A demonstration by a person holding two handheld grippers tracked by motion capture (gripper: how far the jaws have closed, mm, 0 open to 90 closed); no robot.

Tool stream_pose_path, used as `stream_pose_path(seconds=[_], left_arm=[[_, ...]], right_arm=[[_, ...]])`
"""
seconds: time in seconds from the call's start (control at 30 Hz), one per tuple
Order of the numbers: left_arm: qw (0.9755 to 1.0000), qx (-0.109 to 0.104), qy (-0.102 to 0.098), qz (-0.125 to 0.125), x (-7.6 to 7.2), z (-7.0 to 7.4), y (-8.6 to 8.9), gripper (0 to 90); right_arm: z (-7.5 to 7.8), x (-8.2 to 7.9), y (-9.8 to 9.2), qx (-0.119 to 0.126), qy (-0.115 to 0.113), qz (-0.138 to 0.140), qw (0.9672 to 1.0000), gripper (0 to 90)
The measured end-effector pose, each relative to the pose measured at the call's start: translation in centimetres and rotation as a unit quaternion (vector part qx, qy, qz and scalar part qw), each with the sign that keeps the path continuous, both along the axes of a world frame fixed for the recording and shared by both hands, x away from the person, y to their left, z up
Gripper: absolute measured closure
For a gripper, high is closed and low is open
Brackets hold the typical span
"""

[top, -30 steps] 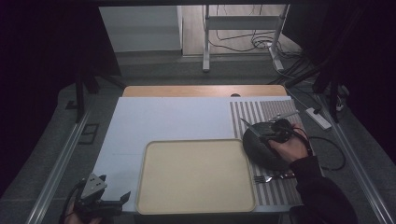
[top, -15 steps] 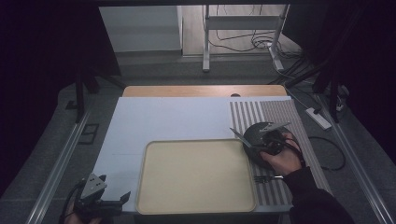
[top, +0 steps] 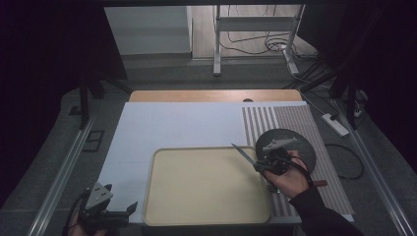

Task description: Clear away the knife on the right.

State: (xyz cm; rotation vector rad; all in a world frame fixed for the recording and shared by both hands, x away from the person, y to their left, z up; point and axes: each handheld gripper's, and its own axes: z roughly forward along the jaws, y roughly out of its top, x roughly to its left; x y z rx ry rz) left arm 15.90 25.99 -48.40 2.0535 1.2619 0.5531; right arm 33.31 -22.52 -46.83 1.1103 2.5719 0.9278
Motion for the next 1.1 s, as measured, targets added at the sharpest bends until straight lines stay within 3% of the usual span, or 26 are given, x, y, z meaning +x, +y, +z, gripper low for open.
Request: stream_pose_path(seconds=[0.57, 0.97, 1.07, 1.1], left_arm=[[1.0000, 0.003, 0.000, -0.001, 0.0, 0.0, -0.1, 0.0], [1.0000, 0.005, -0.001, -0.004, 0.0, 0.0, -0.1, 0.0], [1.0000, 0.005, -0.001, -0.004, 0.0, 0.0, -0.1, 0.0], [1.0000, 0.005, -0.001, -0.005, 0.0, 0.0, -0.1, 0.0]], right_arm=[[-1.7, -1.4, 3.8, -0.019, 0.009, 0.019, 0.9996, 78.4], [-3.8, -1.2, 4.3, -0.036, 0.038, 0.023, 0.9984, 77.7], [-3.5, -1.2, 4.3, -0.033, 0.031, 0.024, 0.9987, 59.2], [-3.4, -1.2, 4.3, -0.031, 0.026, 0.024, 0.9989, 57.1]])
